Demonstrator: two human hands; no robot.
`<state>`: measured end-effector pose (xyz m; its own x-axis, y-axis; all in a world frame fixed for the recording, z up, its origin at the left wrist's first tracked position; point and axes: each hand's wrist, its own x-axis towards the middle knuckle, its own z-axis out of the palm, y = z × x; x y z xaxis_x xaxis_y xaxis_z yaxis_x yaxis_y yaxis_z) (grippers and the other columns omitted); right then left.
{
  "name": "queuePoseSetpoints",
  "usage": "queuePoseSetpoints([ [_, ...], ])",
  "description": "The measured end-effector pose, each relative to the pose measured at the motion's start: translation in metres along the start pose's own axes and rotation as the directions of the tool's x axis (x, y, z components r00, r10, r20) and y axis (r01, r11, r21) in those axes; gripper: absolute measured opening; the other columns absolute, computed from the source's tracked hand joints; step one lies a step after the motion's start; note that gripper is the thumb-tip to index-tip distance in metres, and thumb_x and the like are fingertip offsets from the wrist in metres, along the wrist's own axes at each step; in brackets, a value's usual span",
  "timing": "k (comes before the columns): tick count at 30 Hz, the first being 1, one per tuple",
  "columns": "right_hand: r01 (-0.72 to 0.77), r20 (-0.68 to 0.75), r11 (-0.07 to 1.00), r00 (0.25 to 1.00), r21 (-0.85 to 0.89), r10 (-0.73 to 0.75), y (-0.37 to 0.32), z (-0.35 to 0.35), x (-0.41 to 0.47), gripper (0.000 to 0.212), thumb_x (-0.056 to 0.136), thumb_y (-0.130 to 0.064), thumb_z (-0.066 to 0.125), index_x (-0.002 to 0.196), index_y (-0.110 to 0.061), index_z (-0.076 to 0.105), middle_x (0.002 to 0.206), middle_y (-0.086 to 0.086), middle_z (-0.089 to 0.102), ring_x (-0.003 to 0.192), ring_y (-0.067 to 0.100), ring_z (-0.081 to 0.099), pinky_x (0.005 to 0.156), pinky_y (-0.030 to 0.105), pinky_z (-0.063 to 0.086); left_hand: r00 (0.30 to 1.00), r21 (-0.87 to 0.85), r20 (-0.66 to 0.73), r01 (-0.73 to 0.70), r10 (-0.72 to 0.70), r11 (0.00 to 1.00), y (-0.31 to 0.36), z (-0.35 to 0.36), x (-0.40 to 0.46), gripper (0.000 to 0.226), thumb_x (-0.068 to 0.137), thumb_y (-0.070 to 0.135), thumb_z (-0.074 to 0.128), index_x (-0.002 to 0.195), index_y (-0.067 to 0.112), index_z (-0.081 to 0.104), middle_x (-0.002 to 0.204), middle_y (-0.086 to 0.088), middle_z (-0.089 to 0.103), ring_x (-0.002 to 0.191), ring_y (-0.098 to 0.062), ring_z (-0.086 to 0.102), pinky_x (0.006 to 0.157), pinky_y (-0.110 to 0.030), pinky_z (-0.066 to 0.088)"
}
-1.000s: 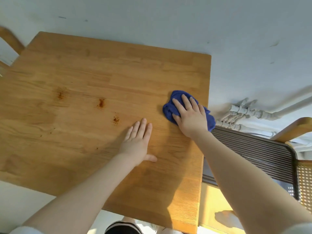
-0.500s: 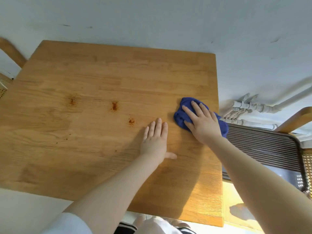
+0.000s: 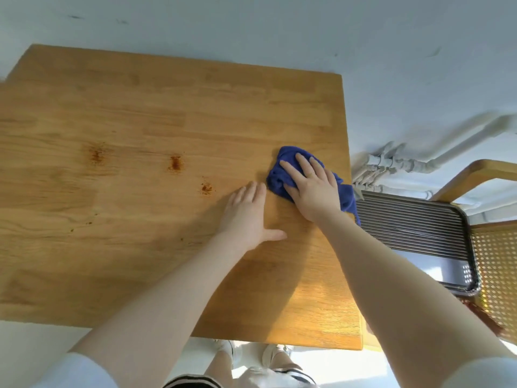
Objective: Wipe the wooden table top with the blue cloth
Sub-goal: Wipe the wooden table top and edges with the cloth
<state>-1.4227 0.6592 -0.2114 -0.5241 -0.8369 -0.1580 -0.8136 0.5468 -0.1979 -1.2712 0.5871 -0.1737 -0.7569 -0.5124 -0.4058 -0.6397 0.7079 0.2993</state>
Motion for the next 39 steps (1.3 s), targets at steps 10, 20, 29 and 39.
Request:
queuePoseSetpoints([
  [10, 0.245, 0.077, 0.966, 0.968, -0.084, -0.239, -0.045, 0.014, -0.046, 0.054, 0.09, -0.049, 0.02, 0.141, -0.039, 0.028, 0.153, 0.0, 0.027, 0.14, 0.028, 0.024, 0.112, 0.045, 0.018, 0.966, 0.077, -0.031, 0.259, -0.258, 0.963, -0.108, -0.033, -0.051, 0.107, 0.072, 0.066, 0.059, 0.15, 0.019, 0.004, 0.158, -0.002, -0.002, 0.144, -0.029, 0.009, 0.116, -0.045, 0.016],
  [20, -0.085, -0.007, 0.996, 0.996, -0.021, 0.085, -0.058, 0.008, 0.037, 0.048, 0.096, -0.045, 0.03, 0.143, -0.044, 0.018, 0.157, -0.005, 0.013, 0.144, 0.024, 0.008, 0.114, 0.043, 0.008, 0.922, 0.171, -0.017, 0.384, -0.387, 0.907, -0.149, -0.034, -0.034, 0.128, 0.06, 0.078, 0.057, 0.15, 0.01, -0.002, 0.158, -0.008, -0.007, 0.145, -0.027, 0.001, 0.116, -0.042, 0.008],
  [29, 0.207, 0.034, 0.975, 0.978, -0.078, -0.205, -0.095, 0.023, -0.018, 0.051, 0.089, -0.049, 0.026, 0.138, -0.037, 0.035, 0.149, -0.001, 0.036, 0.136, 0.03, 0.033, 0.107, 0.048, 0.026, 0.931, 0.177, -0.007, 0.361, -0.366, 0.916, -0.147, -0.039, -0.029, 0.129, 0.057, 0.076, 0.063, 0.147, 0.004, 0.006, 0.155, -0.016, 0.005, 0.141, -0.033, 0.01, 0.115, -0.041, 0.015],
  [39, -0.122, -0.031, 0.992, 0.992, -0.03, 0.121, -0.103, 0.013, 0.056, 0.048, 0.096, -0.043, 0.03, 0.142, -0.043, 0.02, 0.156, -0.005, 0.015, 0.143, 0.024, 0.011, 0.113, 0.044, 0.01, 0.948, 0.211, -0.061, 0.317, -0.311, 0.925, -0.154, -0.034, -0.021, 0.12, 0.051, 0.081, 0.061, 0.137, 0.006, 0.024, 0.142, -0.015, 0.024, 0.133, -0.033, 0.022, 0.11, -0.043, 0.028],
])
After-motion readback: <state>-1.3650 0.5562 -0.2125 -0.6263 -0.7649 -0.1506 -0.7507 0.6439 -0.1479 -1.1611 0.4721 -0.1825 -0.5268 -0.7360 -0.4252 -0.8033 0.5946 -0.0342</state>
